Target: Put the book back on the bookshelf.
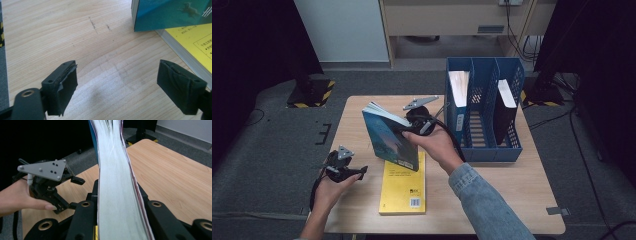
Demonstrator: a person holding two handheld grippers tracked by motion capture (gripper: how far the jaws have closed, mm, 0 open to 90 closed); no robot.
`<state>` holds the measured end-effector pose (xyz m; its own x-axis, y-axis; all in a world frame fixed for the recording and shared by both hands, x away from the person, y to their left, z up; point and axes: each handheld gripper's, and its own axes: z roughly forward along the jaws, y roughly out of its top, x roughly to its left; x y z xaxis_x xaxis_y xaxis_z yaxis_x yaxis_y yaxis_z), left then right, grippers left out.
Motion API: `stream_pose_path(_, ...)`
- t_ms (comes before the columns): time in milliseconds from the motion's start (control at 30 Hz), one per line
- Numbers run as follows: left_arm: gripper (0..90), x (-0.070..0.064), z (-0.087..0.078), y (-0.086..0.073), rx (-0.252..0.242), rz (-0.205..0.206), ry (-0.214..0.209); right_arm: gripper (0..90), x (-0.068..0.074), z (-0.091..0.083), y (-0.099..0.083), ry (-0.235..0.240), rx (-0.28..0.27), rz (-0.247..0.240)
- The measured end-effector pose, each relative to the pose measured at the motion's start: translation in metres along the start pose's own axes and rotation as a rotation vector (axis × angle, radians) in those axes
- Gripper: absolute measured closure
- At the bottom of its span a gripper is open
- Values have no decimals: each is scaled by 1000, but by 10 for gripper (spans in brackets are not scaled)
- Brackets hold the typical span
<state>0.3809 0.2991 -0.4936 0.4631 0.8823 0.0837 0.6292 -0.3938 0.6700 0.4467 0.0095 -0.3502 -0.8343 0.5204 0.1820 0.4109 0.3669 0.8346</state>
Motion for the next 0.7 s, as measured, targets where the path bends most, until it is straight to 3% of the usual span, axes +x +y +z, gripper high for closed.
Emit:
stream_pose_path(200, 69, -3, 11, -4, 69, 27, 0, 716, -5, 0, 4, -22, 10, 46)
stream_pose_path(233, 69, -2, 14, -5, 86, 42, 0, 718, -7, 0, 6, -28, 15, 68)
stream_pose_path(400, 55, 2, 20, -11, 108, 21, 0, 721, -22, 4, 13, -30, 1, 201)
stream_pose_path(433, 55, 2, 22, -12, 123, 26, 1, 721, -22, 4, 13, -30, 1, 201)
stream_pose_path(500, 41, 2, 23, -13, 125, 32, -8, 721, -25, 4, 13, -27, -11, 235)
stream_pose_path(700, 41, 1, 24, -13, 115, 35, -4, 724, -24, -4, 12, -20, -22, 272)
